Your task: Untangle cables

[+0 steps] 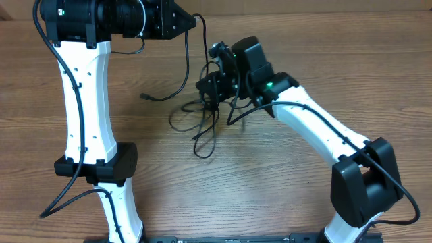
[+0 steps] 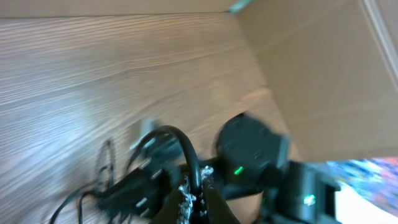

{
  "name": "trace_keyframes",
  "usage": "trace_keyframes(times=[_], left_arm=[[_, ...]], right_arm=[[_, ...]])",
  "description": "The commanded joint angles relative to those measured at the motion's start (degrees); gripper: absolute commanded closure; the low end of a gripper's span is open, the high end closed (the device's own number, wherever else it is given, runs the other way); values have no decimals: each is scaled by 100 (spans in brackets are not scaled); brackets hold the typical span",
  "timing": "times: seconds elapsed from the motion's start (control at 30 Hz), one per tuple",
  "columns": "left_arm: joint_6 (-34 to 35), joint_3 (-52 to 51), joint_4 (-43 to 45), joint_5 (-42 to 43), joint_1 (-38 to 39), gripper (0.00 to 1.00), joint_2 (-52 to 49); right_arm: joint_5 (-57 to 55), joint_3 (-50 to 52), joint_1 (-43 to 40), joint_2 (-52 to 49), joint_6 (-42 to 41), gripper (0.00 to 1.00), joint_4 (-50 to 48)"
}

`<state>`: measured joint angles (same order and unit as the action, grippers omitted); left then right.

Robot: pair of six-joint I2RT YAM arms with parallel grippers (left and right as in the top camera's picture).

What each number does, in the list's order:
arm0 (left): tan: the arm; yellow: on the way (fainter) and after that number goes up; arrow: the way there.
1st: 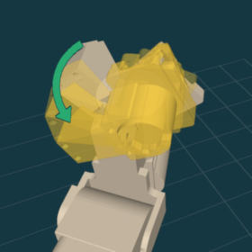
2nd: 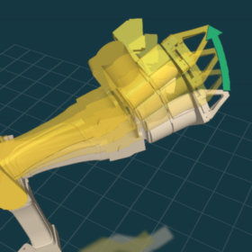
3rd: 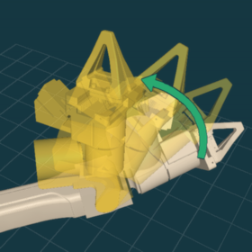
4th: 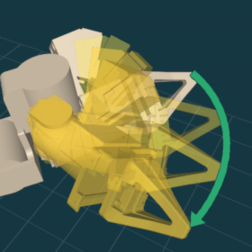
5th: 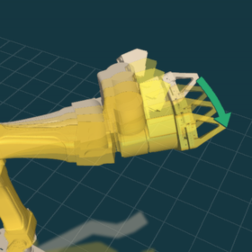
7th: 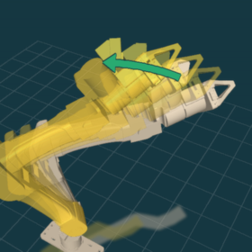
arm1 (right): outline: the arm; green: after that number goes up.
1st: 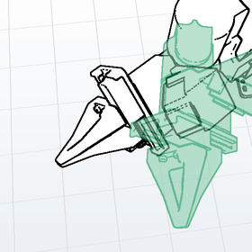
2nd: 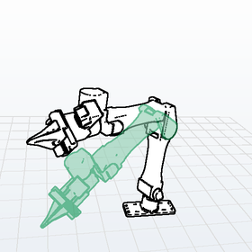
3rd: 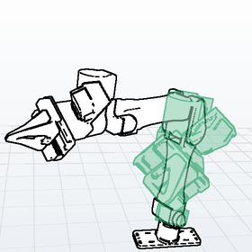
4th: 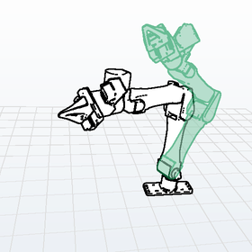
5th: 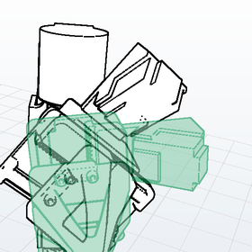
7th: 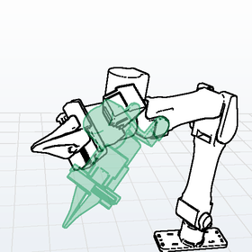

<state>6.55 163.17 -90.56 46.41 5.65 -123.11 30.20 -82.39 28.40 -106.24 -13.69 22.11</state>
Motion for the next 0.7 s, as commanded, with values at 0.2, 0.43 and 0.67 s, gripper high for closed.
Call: trace_keyframes(times=[0.2,0.43,0.67], left_arm=[[-295,103,-42,-927,44,1,175],[-531,103,-46,-896,114,0,219],[-527,103,-68,-935,208,0,459]], right_arm=[[293,-127,-1038,450,66,23,391],[-101,-125,-1305,444,282,0,973],[-999,179,-1038,341,-144,0,940]])
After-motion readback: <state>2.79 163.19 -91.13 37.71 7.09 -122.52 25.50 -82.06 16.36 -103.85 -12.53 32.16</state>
